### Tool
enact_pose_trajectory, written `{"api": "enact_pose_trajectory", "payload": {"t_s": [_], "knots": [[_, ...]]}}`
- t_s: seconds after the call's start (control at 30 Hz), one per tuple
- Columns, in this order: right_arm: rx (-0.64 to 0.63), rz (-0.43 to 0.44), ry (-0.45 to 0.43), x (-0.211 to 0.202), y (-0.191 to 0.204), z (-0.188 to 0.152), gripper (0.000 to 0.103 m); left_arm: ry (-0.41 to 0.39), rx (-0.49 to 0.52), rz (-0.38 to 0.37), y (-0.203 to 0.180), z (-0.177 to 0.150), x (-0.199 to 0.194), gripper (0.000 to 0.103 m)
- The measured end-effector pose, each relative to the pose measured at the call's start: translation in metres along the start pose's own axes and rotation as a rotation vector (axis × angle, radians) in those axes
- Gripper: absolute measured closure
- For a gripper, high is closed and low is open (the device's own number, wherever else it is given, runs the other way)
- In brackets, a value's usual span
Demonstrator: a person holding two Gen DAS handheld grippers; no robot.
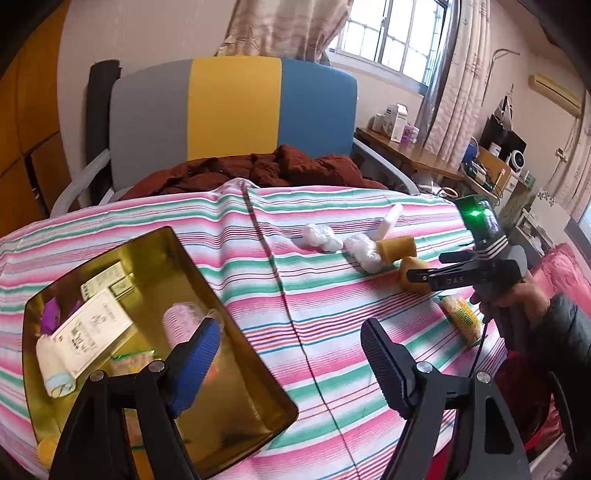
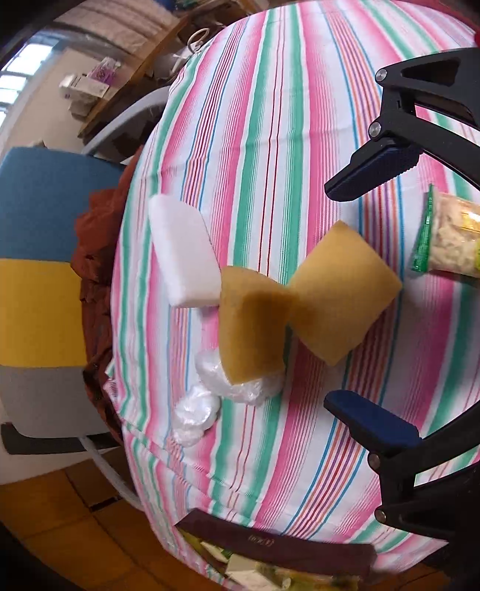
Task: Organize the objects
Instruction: 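Grasp a yellow sponge with the right tool while the left tool grasps a plastic-wrapped bundle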
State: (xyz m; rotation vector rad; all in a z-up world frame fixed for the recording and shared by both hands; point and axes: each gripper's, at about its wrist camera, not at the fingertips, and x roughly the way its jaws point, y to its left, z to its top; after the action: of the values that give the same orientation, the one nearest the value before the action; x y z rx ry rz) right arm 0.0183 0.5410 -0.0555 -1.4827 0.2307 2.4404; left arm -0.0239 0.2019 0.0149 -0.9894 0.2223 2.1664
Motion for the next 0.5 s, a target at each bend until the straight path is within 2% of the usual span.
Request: {"api": "enact_pose_trajectory", "payload": {"t_s": [0.13,0.17,0.2,0.23,0.27,0.37,0.47,0.5], "knots": [[-0.046,-0.007,0.016,0.007,0.006,-0.001,0.004,0.018,-0.002,-0.02,-0.005,0.008,0.013,0.024],[-0.054,-0.014,0.023,0.008,0.006,-0.001,0.022,0.024,-0.006,-0.032,-0.007,0.01,0.016,0.024],[-0.057,-0.018,0.028,0.008,0.006,-0.002,0.033,0.032,-0.01,-0.044,-0.009,0.013,0.02,0.024],[-0.055,-0.006,0.027,0.008,0.006,0.0,0.033,0.038,-0.012,-0.052,-0.011,0.015,0.023,0.024],[-0.054,0.026,0.027,0.006,0.006,-0.001,0.037,0.043,-0.013,-0.06,-0.014,0.017,0.027,0.024],[-0.095,0.138,0.012,-0.006,0.018,-0.004,0.038,0.065,-0.011,-0.083,-0.022,0.023,0.04,0.025],[-0.141,0.201,0.024,-0.009,0.028,-0.008,0.038,0.078,-0.001,-0.09,-0.03,0.03,0.052,0.028],[-0.146,0.19,0.034,-0.008,0.03,-0.009,0.038,0.08,0.007,-0.086,-0.034,0.032,0.056,0.029]]}}
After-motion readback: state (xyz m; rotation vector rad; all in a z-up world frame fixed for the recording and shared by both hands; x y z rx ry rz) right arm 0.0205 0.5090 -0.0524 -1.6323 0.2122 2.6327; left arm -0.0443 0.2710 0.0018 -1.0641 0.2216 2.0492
